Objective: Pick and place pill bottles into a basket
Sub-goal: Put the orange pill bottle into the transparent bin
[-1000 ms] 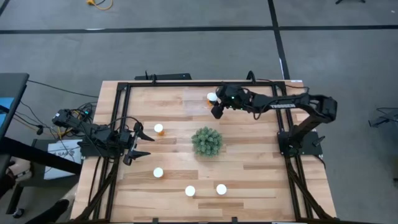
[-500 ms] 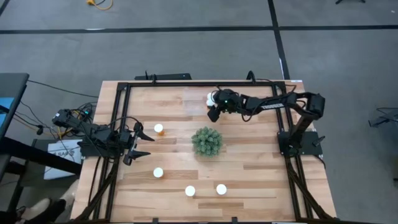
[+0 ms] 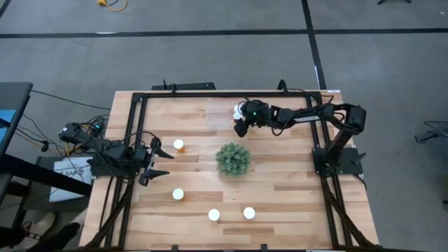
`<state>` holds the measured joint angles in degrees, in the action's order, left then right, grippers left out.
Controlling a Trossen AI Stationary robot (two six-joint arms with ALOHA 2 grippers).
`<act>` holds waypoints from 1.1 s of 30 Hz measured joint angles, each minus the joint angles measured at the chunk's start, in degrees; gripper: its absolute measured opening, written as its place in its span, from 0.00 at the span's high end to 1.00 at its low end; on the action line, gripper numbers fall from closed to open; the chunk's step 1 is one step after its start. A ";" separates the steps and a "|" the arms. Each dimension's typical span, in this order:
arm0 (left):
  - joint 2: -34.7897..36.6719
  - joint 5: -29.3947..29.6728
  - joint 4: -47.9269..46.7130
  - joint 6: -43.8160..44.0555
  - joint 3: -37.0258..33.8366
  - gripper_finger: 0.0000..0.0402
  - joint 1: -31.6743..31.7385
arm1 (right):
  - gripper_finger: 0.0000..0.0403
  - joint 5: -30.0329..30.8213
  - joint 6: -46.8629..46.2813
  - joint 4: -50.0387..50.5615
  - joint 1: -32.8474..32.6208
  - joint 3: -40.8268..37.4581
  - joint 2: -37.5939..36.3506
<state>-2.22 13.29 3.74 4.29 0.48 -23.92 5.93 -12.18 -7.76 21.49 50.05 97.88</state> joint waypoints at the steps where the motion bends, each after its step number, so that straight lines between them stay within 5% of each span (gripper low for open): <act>1: -0.01 0.01 0.01 0.00 0.00 0.31 0.00 | 0.47 0.00 -0.13 0.13 -0.01 0.01 -0.01; 18: -0.01 -0.01 0.01 0.00 -0.01 0.31 0.01 | 0.39 -0.02 3.65 2.03 -0.28 1.95 -1.29; 33: -0.02 0.01 -0.01 0.00 0.01 0.31 0.00 | 0.39 -0.27 9.26 23.52 -11.35 8.36 -20.29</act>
<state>-2.24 13.30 3.74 4.29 0.48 -23.91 5.66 -2.93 15.76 10.13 58.41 77.59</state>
